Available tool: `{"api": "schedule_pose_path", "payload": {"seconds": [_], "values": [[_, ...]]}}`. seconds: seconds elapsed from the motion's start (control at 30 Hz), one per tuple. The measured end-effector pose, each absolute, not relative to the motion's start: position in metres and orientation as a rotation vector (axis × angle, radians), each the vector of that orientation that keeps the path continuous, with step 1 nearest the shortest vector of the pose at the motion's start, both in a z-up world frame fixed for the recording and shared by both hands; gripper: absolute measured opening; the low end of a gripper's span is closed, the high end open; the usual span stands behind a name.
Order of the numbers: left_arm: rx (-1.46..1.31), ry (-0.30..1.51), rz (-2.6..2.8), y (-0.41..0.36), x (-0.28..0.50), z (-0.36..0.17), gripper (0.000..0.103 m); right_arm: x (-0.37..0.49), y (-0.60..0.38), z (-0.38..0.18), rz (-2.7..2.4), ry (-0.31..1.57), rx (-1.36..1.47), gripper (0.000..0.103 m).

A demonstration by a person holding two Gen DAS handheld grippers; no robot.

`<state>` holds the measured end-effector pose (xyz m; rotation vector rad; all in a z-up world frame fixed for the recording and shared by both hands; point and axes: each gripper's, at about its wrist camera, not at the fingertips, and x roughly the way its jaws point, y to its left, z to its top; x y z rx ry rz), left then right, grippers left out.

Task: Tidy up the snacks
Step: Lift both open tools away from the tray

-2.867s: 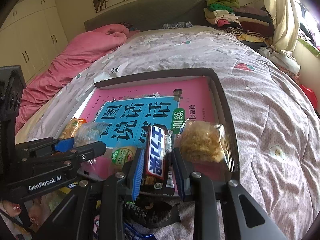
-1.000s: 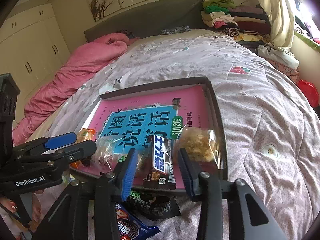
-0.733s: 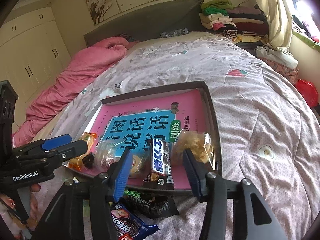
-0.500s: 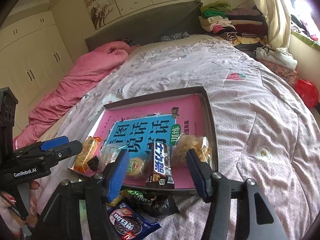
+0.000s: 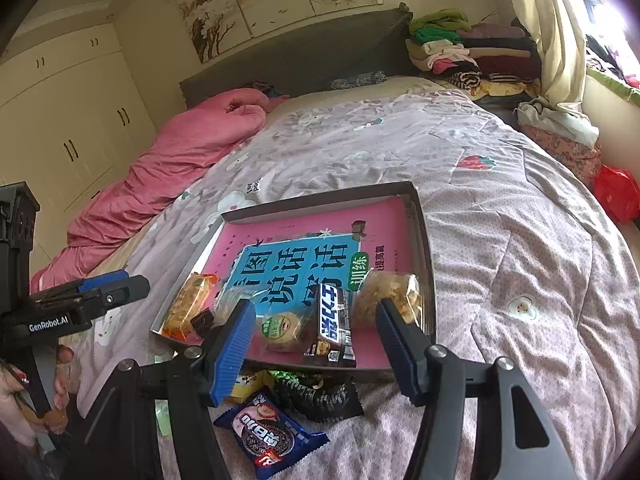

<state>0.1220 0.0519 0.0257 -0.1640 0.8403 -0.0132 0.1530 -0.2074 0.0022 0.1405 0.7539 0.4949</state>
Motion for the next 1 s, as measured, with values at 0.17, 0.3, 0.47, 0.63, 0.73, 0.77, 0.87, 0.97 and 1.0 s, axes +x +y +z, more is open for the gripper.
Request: {"api": "schedule_pose_path", "payload": {"seconds": [0.17,0.3,0.47,0.63,0.73,0.77,0.87,0.97,1.0], "values": [[-0.162,0.841,-0.002,0.06,0.115,0.026,0.074,0.148,-0.208,0.004,0.504,0.75,0.131,0.062],[-0.168,0.851,0.001,0.065,0.109,0.023,0.074,0.142,-0.207,0.004,0.515,0.753,0.125,0.062],[-0.164,0.867,0.014,0.068,0.099,0.017,0.074,0.134,-0.205,0.002,0.527,0.761,0.109,0.063],[-0.172,0.88,0.007,0.069,0.092,0.012,0.075,0.127,-0.203,-0.001,0.537,0.773,0.089,0.065],[-0.171,0.89,0.0,0.068,0.089,0.01,0.075,0.123,-0.202,-0.003,0.544,0.779,0.076,0.066],[-0.175,0.891,-0.001,0.068,0.089,0.009,0.075,0.122,-0.201,-0.003,0.547,0.78,0.073,0.066],[-0.177,0.896,0.0,0.069,0.086,0.007,0.075,0.119,-0.2,-0.003,0.552,0.778,0.055,0.066],[-0.169,0.902,0.0,0.068,0.084,0.005,0.075,0.116,-0.199,-0.004,0.554,0.78,0.048,0.066],[-0.166,0.906,0.0,0.068,0.083,0.004,0.075,0.115,-0.199,-0.005,0.556,0.783,0.045,0.066]]}}
